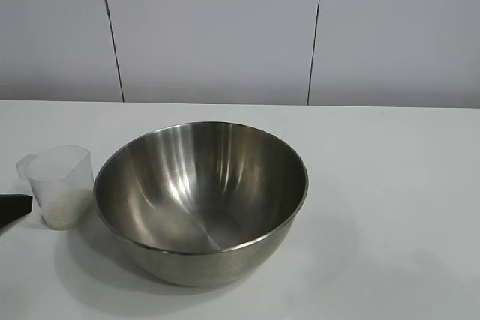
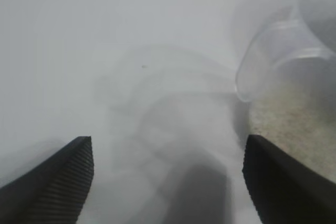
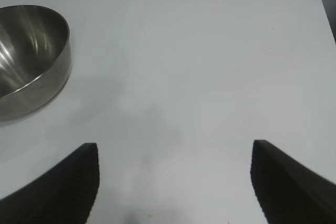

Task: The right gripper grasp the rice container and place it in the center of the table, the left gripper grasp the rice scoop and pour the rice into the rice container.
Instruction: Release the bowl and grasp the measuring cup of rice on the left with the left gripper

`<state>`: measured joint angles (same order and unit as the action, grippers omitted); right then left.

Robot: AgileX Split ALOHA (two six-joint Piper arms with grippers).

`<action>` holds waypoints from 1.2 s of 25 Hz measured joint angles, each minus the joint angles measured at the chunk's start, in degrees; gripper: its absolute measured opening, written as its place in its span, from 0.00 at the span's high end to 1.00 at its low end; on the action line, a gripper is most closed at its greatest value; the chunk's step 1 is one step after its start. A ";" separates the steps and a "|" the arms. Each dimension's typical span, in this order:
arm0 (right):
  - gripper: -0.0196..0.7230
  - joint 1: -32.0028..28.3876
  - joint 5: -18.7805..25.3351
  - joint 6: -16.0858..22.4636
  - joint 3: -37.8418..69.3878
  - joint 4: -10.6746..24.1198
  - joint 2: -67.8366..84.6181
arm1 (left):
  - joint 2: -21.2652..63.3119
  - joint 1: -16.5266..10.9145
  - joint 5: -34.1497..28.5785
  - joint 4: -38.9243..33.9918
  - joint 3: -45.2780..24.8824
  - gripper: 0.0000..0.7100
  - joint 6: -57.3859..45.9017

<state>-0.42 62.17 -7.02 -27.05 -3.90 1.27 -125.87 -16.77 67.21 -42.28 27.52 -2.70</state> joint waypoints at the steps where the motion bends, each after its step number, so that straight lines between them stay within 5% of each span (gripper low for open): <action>1: 0.24 0.00 0.00 0.00 0.00 0.00 0.00 | 0.00 0.00 0.00 0.06 0.06 0.20 -0.43; 16: 0.24 0.00 0.00 0.00 0.00 0.00 0.00 | 2.89 0.00 -1.08 -3.11 0.66 0.20 -7.07; 24: 0.24 0.00 0.00 0.00 0.00 0.00 0.00 | 3.21 2.53 -1.13 -3.92 2.73 0.20 -8.72; 30: 0.24 0.00 0.00 0.00 0.00 0.00 0.00 | 3.32 2.73 -1.18 -2.23 2.84 0.29 -8.89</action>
<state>-0.42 62.17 -7.02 -27.05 -3.90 1.27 -122.55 -14.03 66.03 -44.51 30.36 -11.59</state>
